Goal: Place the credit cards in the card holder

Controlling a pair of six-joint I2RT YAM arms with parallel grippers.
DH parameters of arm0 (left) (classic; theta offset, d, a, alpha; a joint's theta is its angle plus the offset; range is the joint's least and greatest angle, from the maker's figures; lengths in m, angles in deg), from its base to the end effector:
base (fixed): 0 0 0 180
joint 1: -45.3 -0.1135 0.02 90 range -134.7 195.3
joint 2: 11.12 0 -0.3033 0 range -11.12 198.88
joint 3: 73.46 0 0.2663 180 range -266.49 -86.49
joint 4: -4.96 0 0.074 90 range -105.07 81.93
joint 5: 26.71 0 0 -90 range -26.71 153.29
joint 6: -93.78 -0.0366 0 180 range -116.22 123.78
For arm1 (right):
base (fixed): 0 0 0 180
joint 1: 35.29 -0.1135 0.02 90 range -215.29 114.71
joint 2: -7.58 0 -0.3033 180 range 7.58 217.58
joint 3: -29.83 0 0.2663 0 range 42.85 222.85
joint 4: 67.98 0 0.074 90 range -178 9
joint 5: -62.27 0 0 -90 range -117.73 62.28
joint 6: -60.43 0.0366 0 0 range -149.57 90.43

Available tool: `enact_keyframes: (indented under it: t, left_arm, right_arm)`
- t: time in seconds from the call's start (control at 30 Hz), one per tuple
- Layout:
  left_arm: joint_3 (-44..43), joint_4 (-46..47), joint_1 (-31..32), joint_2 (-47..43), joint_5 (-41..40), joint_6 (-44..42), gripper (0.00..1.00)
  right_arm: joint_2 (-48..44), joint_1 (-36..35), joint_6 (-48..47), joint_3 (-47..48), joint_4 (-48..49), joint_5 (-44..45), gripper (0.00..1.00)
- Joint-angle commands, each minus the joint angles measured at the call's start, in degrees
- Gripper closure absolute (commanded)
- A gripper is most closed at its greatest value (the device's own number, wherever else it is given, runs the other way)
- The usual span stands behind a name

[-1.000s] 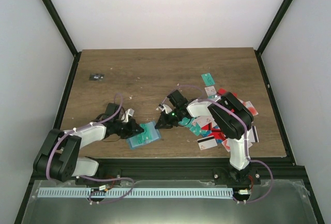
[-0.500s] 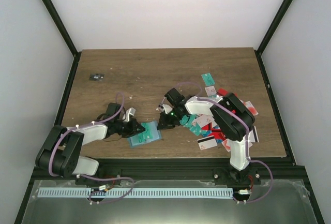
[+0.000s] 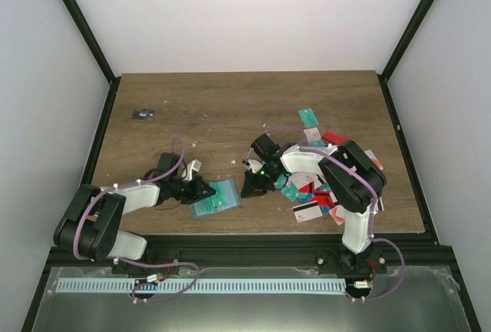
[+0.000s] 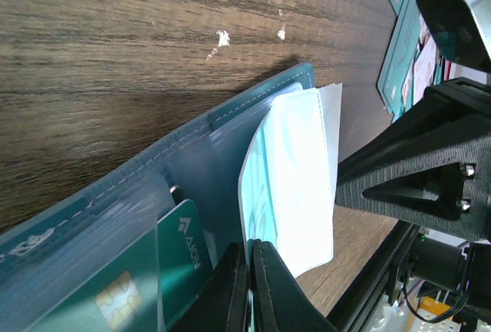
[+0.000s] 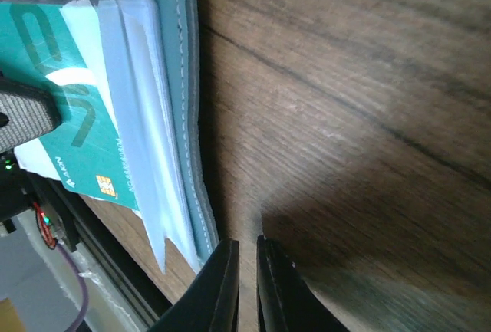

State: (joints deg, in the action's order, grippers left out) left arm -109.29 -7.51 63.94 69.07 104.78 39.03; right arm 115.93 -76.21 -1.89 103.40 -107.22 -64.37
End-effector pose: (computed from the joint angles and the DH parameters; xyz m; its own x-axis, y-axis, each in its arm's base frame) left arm 0.1952 -0.0914 0.1413 -0.9841 -0.1243 -0.1268 0.0182 0.6394 -0.7686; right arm 0.2597 0.2541 0.1501 -0.9451 -0.3260 0.0227 -0.2379 0.7341 0.6360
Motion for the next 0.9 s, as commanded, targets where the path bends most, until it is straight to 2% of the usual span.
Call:
enact_keyframes:
  t: [0.0,0.53,0.87]
  left_arm:
    - [0.8,-0.9,0.0,1.3,-1.7,-1.7,0.96]
    - [0.5,-0.8,0.0,2.1,-1.3,-1.9,0.96]
    - [1.3,4.1,0.1,3.7,1.0,-0.5,0.96]
  right_arm:
    - [0.8,-0.1,2.0,-2.9,1.8,-1.3,0.90]
    - [0.6,-0.1,4.8,-4.8,8.2,-5.6,0.89]
    - [3.9,-0.8,5.6,-4.9,6.4,-2.6,0.99]
